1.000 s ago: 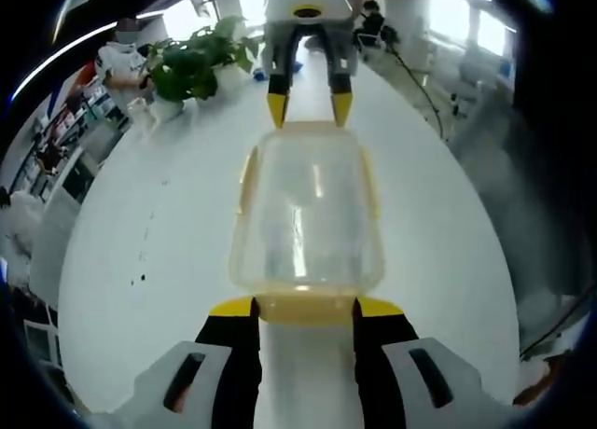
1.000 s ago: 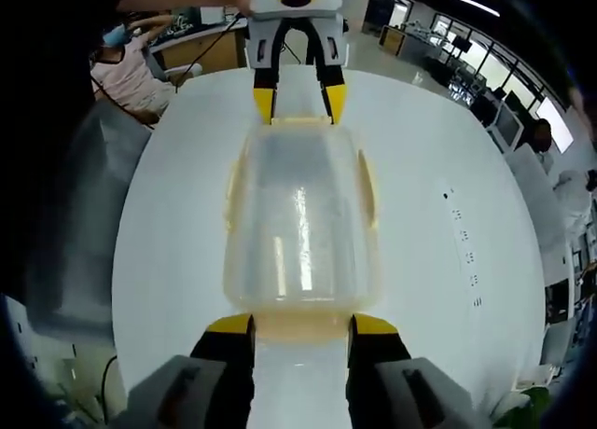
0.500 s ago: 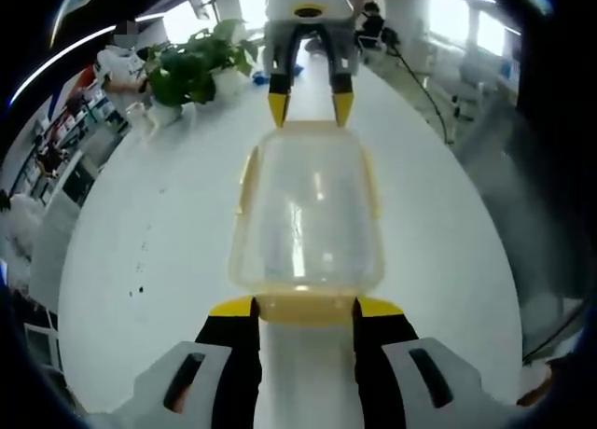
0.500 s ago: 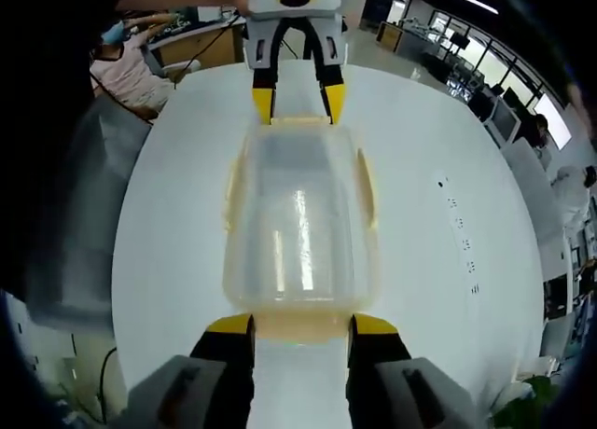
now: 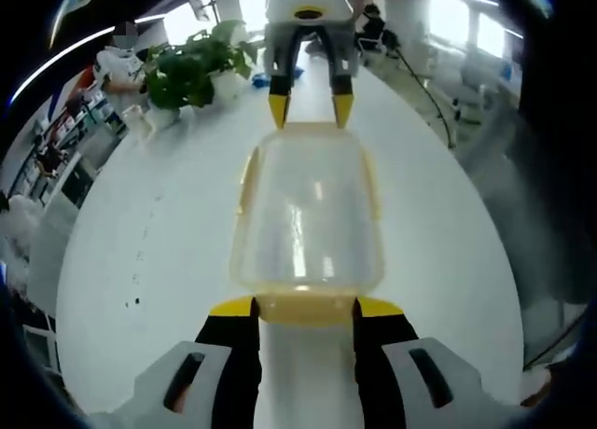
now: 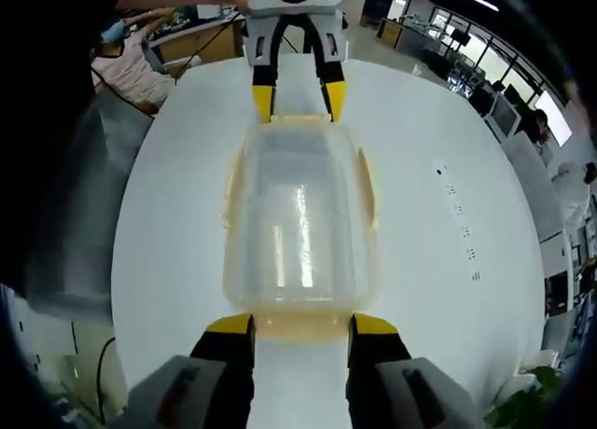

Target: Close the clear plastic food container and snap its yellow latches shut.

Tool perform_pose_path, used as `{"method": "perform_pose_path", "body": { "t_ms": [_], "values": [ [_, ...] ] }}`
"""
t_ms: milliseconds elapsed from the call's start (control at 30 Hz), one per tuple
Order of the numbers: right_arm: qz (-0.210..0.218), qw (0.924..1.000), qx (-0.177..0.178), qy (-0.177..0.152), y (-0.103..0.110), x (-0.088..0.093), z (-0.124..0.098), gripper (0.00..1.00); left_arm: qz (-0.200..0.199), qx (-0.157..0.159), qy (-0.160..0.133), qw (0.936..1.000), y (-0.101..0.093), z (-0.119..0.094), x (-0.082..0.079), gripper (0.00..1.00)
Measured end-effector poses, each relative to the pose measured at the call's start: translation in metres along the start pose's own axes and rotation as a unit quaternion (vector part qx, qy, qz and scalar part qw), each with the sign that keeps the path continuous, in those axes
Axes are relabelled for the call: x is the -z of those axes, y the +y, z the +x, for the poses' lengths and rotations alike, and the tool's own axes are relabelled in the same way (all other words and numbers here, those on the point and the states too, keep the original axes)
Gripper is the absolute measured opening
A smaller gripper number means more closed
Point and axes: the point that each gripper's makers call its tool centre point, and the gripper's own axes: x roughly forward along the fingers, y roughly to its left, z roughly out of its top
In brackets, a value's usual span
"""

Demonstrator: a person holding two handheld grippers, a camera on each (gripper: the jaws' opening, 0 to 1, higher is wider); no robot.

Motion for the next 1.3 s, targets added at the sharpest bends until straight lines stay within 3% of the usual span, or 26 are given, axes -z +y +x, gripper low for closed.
{"method": "perform_pose_path", "body": {
  "t_ms": [733,1300],
  "values": [
    [0.001,0.9999,-0.011,0.009,0.004,0.017,0.015,0.36,-0.003,0.012,0.020,0.9997,-0.003,0.015,0.004,0.35],
    [0.002,0.9996,-0.019,0.021,0.002,0.026,0.024,0.36,-0.014,0.033,0.017,0.9992,0.001,0.030,0.008,0.35]
  ]
}}
